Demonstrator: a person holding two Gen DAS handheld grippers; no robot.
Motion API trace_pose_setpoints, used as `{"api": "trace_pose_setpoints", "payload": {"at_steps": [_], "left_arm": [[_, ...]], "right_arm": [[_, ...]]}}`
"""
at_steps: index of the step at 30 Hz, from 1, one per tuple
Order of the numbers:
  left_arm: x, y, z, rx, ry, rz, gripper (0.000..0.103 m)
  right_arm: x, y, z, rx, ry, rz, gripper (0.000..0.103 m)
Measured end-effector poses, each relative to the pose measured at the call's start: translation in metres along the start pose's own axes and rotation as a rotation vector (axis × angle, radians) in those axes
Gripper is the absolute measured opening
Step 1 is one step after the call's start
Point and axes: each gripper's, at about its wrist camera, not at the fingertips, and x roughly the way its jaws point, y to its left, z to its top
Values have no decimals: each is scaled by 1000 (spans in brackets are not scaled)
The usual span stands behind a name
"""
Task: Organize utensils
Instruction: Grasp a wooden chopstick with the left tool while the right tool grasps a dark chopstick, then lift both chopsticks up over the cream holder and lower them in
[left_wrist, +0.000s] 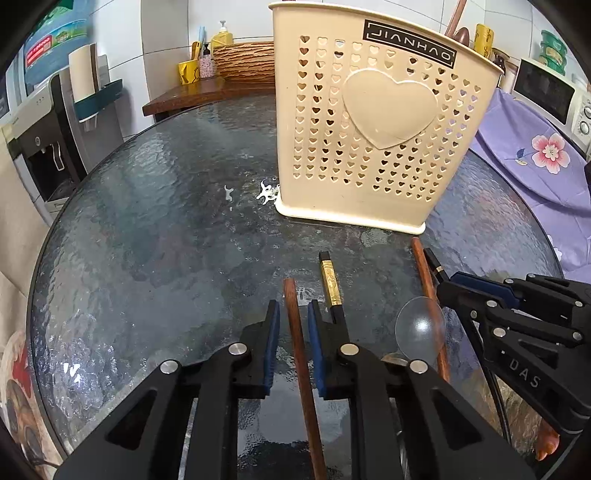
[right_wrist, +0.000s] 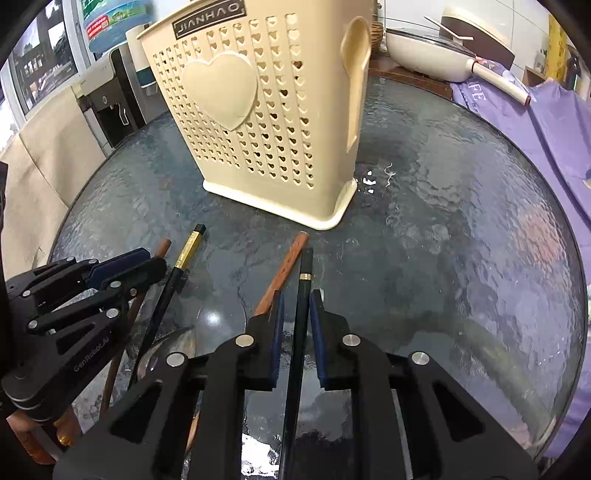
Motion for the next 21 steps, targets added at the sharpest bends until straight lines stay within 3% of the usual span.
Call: {"api": "trace_pose_setpoints", "payload": {"at_steps": [9,21], "left_arm": [[1,2,0,-10,-8,-6,7],[-5,8,6,-48,-37,-33,7]], "right_arm": [[1,5,0,-41,-2,-24,9],[-11,-11,-4,8,-76,46,8]]}}
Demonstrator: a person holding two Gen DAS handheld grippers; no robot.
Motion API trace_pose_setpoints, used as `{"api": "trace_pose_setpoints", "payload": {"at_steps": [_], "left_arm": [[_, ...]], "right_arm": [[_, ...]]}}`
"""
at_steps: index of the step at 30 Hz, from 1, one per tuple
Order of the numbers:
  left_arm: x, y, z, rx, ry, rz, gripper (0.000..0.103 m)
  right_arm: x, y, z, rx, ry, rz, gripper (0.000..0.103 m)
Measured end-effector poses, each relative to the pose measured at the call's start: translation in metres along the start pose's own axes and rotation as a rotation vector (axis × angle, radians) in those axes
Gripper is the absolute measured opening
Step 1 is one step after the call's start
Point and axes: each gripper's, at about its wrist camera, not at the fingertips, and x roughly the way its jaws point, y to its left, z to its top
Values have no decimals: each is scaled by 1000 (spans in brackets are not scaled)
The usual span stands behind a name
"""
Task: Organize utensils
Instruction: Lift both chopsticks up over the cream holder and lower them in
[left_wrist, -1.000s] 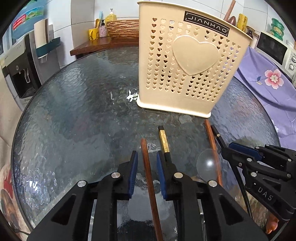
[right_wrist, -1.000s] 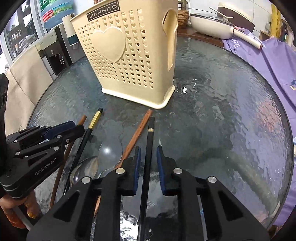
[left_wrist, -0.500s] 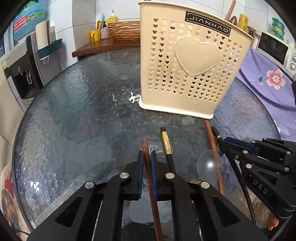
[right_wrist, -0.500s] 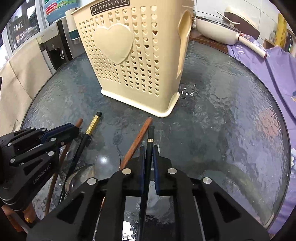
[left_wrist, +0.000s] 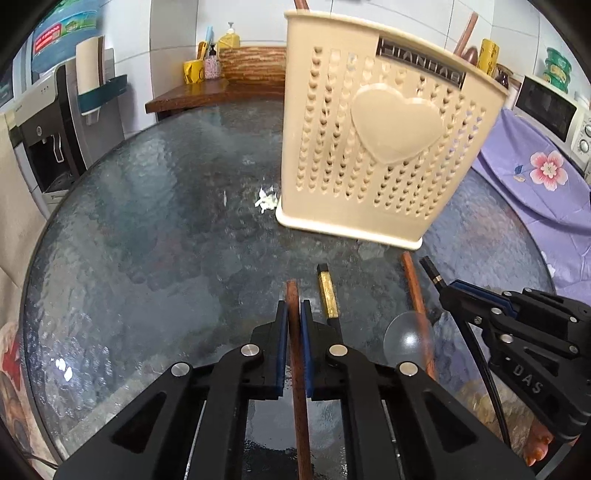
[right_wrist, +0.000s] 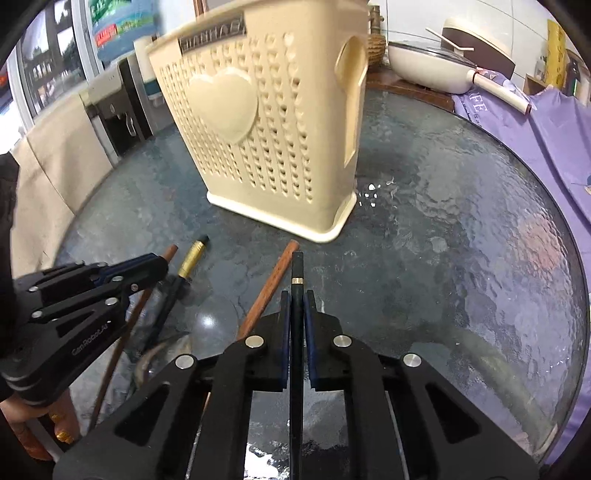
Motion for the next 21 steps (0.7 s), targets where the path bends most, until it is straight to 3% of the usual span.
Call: {"api": "trace_pose_setpoints", "payload": {"at_steps": [7,21], "left_arm": [[-40,-1,18,-11,-103,-54,7],[-124,-1,42,0,-287,-175,7]], "right_arm": [[-40,-15,11,70,-115,108,8],[-141,-15,20,25,-335,213,8]]}}
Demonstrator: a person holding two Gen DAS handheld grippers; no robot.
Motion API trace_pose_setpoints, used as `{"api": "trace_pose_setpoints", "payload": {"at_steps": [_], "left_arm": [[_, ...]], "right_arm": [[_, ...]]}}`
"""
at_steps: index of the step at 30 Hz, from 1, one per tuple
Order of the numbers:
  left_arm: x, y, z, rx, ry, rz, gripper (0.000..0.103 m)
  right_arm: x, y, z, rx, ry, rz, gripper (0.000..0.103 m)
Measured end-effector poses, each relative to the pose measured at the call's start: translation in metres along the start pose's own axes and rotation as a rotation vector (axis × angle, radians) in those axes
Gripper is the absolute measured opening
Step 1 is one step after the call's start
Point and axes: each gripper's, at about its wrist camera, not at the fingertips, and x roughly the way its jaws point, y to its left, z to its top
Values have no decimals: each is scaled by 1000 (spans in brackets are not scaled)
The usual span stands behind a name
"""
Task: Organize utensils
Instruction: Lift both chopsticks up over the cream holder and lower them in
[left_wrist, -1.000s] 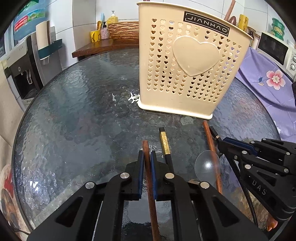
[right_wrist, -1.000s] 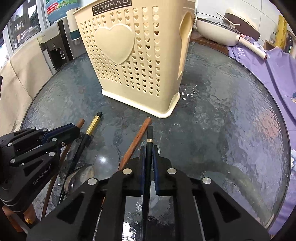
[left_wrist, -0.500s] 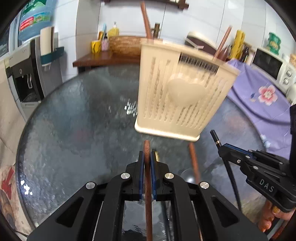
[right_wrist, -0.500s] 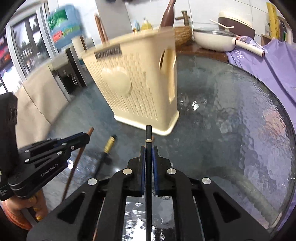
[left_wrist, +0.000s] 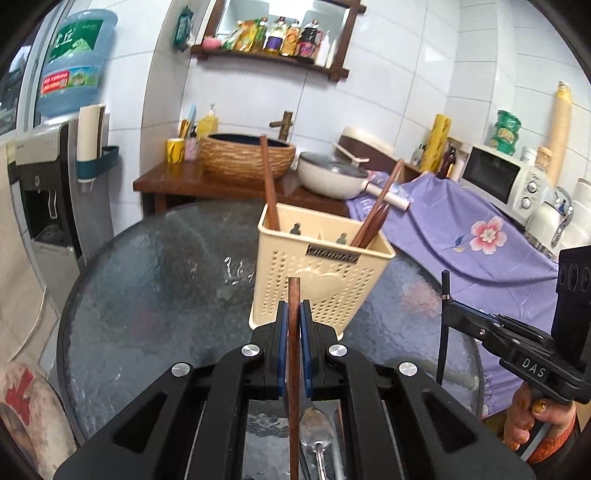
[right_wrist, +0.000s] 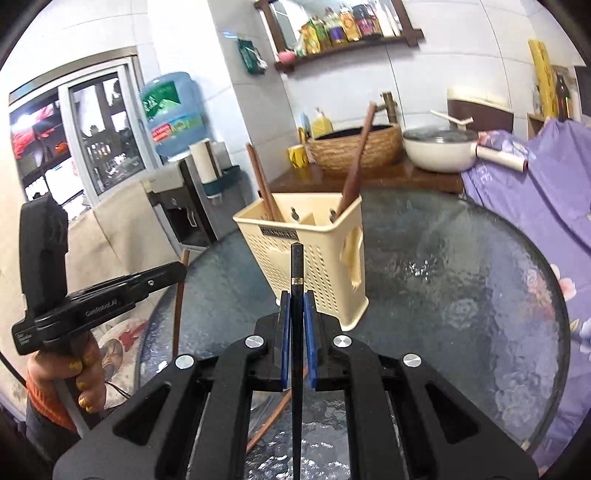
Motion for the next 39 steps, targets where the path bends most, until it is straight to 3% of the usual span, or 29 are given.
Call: {"api": "trace_pose_setpoints", "payload": {"at_steps": [17,39], "left_arm": [[-47,-2,4,29,-67,-39,7],[-52,-9,42,65,-89,-75,6]], "right_arm": [[-48,24,11,-73,-66,46,8],[-43,44,47,-123,-74,29,8]]}}
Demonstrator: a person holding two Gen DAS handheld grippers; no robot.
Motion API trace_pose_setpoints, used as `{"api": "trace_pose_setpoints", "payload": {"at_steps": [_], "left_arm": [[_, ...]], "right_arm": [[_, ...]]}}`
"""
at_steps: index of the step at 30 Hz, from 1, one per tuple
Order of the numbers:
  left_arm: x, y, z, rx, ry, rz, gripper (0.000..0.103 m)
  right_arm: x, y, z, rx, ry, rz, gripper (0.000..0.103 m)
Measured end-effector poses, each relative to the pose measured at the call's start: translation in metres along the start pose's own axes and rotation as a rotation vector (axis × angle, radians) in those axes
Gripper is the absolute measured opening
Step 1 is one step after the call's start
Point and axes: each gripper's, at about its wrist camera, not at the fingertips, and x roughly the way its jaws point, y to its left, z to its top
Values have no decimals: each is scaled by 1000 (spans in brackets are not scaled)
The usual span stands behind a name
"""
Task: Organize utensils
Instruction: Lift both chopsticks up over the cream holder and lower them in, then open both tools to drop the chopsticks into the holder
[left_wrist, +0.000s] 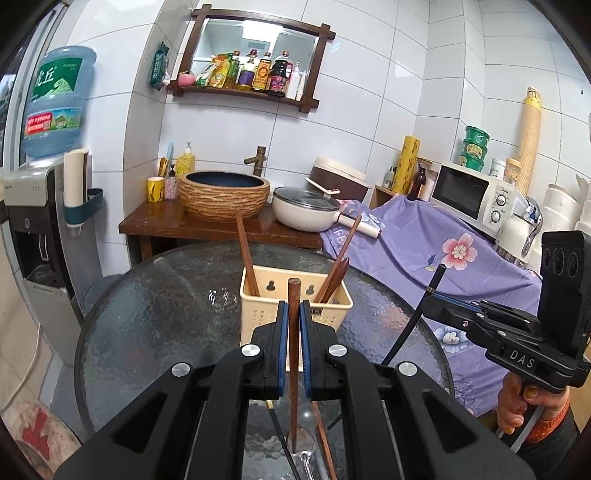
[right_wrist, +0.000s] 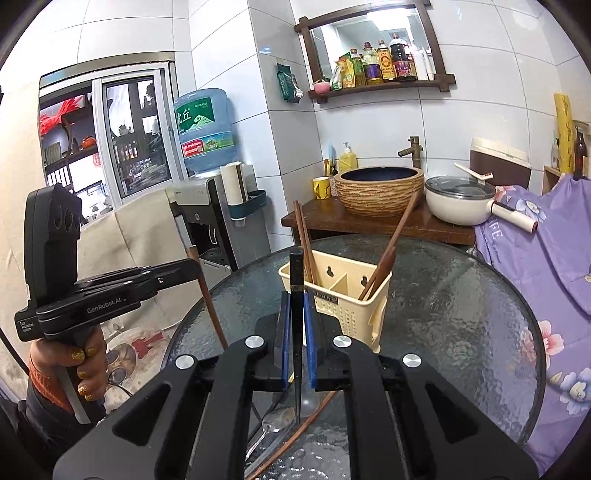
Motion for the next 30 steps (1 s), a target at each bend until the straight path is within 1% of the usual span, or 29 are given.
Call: {"api": "trace_pose_setpoints", "payload": {"at_steps": [3,6,10,12,13,15,17,19,22,26,30], "left_arm": [[-1,-2,17,1,-14,-12,6],[-4,-5,41,8,-33,-28,6],[-11,-7,88,0,-87,-33,6],[-13,-9,109,-5,-117,-23,6],[-12,-10,125,-5,-138,-3,6],[-8,-11,142,-15,-148,6,6],[2,-10,158,-20,-167,47,6],[14,-8,164,-33,-169,64,6],[36,-1,159,-44,-160,113,6],[71,13,135,-80,-100,139,6],[101,25,103,-114,-28,143,6]], "right_arm": [[0,-1,13,4,-4,10,8],[-3,-3,33,14,-23,20,8],[-8,-5,70,20,-66,13,8],[-10,-6,94,20,-100,-6,8],[-10,-6,103,15,-112,-17,8],[-9,-6,124,7,-142,-52,8],[-3,-9,139,9,-161,-80,8],[4,-13,147,12,-174,-106,8],[22,-21,145,16,-172,-141,8],[52,-35,122,58,-129,-152,8],[76,-49,92,105,-83,-153,8]]}}
